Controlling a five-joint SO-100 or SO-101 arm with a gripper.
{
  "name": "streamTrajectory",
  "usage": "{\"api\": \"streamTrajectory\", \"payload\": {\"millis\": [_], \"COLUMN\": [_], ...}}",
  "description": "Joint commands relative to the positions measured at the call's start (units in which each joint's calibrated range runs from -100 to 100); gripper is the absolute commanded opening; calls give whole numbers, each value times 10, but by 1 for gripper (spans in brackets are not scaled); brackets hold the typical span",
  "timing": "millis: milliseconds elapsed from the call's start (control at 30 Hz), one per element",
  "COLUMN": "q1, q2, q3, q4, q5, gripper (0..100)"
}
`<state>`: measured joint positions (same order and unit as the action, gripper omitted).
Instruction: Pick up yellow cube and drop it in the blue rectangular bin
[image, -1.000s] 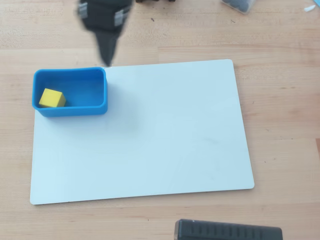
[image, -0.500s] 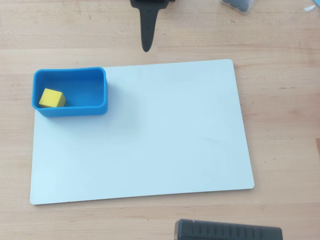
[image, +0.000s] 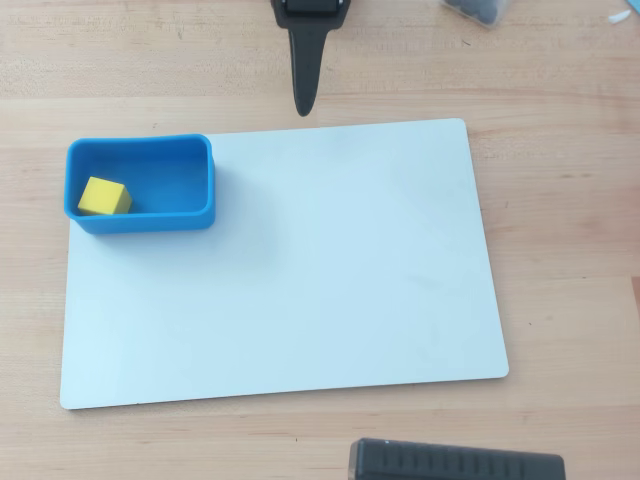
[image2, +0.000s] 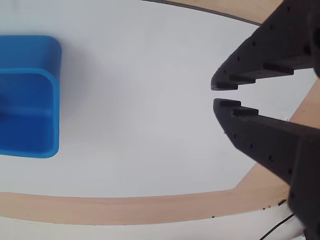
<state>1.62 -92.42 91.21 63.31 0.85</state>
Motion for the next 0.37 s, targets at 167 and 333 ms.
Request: {"api": "streamTrajectory", "payload": {"millis": [167,333], "q1": [-5,-5], "q2": [-40,-40], "q3": [35,35], "q4": [-23,-23], "q5": [4,3], "gripper": [0,0]}}
